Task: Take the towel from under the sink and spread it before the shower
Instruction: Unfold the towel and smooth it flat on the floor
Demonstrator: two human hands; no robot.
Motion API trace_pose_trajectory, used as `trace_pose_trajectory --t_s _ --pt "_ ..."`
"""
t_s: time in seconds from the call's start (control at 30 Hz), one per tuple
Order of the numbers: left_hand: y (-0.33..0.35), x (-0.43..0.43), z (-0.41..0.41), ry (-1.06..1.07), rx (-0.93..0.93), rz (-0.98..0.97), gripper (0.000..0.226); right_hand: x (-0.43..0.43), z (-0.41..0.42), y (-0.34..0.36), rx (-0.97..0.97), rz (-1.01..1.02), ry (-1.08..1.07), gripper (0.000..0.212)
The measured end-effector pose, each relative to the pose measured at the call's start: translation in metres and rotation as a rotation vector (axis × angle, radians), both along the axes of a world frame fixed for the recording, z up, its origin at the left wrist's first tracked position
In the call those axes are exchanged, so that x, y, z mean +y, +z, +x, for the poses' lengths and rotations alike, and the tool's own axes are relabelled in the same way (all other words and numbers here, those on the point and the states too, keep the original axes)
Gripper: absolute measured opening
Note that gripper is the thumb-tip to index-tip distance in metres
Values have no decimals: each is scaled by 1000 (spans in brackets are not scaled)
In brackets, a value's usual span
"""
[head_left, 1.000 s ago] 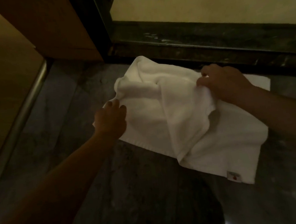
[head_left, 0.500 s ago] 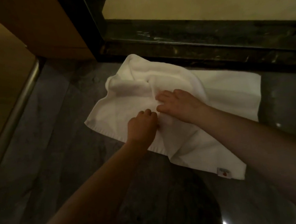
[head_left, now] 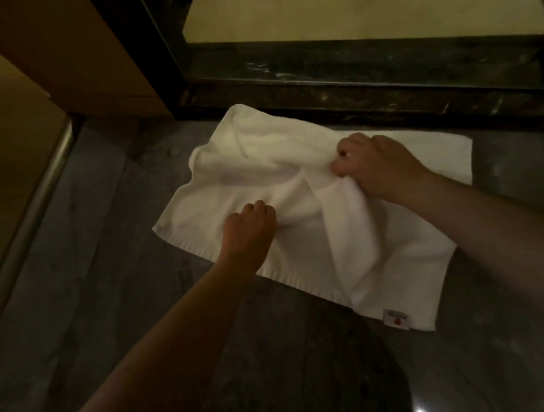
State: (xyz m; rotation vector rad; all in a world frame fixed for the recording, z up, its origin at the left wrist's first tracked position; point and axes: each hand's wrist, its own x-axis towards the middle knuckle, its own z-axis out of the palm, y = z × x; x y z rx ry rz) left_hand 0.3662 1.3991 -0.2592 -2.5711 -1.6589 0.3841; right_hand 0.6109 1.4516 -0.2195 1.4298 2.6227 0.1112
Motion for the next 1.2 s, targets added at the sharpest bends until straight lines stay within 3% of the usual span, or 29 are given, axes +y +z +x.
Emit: trace_pose_trajectory --t_s 0.27,0.63,0.8,0.93,1.0,1.2 --pt "7 14 -17 -27 151 25 26 -4 48 14 -26 5 -142 36" --pt "20 40 -34 122 151 -4 27 -21 77 7 -22 14 -254 23" --pt "16 32 -8 91 3 -26 26 -25 55 15 111 -22 -140 20" --pt "5 21 23 -94 -92 -95 42 -44 27 12 153 -188 14 47" --pt "-2 13 36 -156 -124 -138 49 -50 12 6 119 -238 97 51" --pt "-13 0 56 -141 -238 -151 42 -56 1 -15 6 -232 197 22"
